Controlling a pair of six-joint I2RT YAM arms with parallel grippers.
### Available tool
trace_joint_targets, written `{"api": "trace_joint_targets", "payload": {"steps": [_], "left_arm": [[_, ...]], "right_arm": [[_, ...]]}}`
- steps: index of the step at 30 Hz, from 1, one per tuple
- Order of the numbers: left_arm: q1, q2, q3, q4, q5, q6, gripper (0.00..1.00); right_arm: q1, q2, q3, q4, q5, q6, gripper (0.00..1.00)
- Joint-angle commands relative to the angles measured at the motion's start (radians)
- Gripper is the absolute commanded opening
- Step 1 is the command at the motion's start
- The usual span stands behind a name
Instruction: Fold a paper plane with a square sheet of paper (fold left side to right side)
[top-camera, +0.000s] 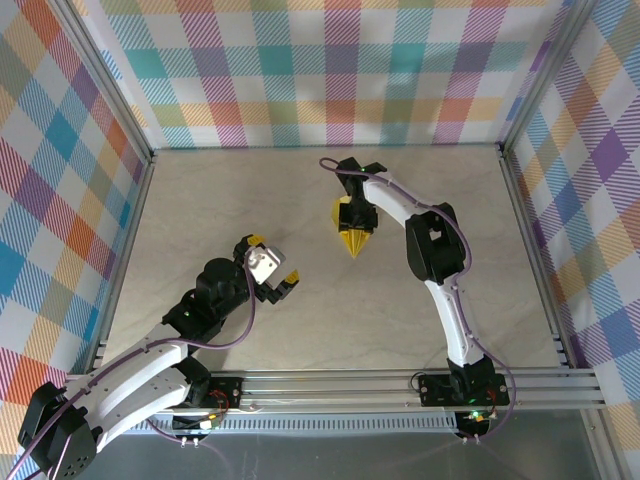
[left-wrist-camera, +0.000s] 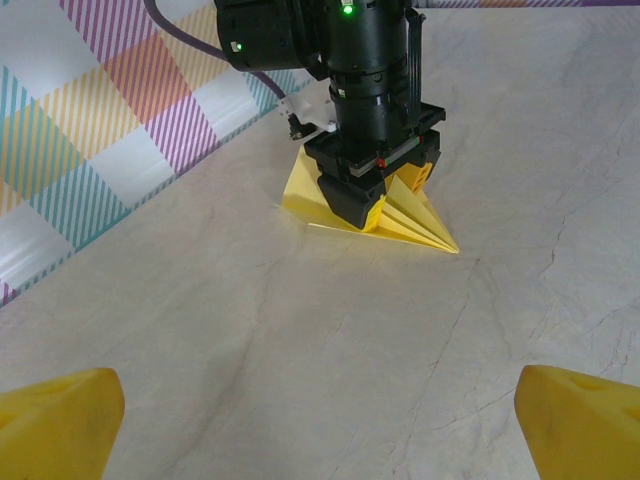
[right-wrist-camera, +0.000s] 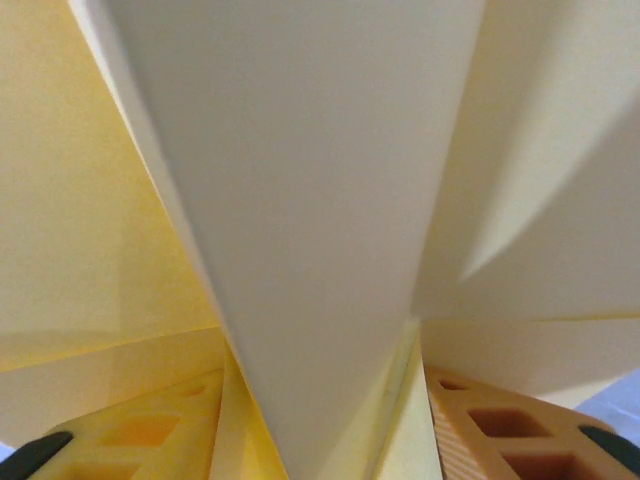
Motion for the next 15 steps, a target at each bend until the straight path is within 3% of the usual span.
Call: {"api": "trace_joint_targets", "payload": {"steps": [1, 15], "left_arm": [[0.008, -0.011, -0.008, 0.020, 0.012, 0.014, 1.00], [0.007, -0.013, -0.008, 0.019, 0.014, 0.016, 1.00]], "right_arm": [[0.003, -0.019, -0.023, -0.019, 0.004, 0.024, 0.47], [0.006, -0.109, -0.046, -0.018, 0.002, -0.010, 0.47]]}}
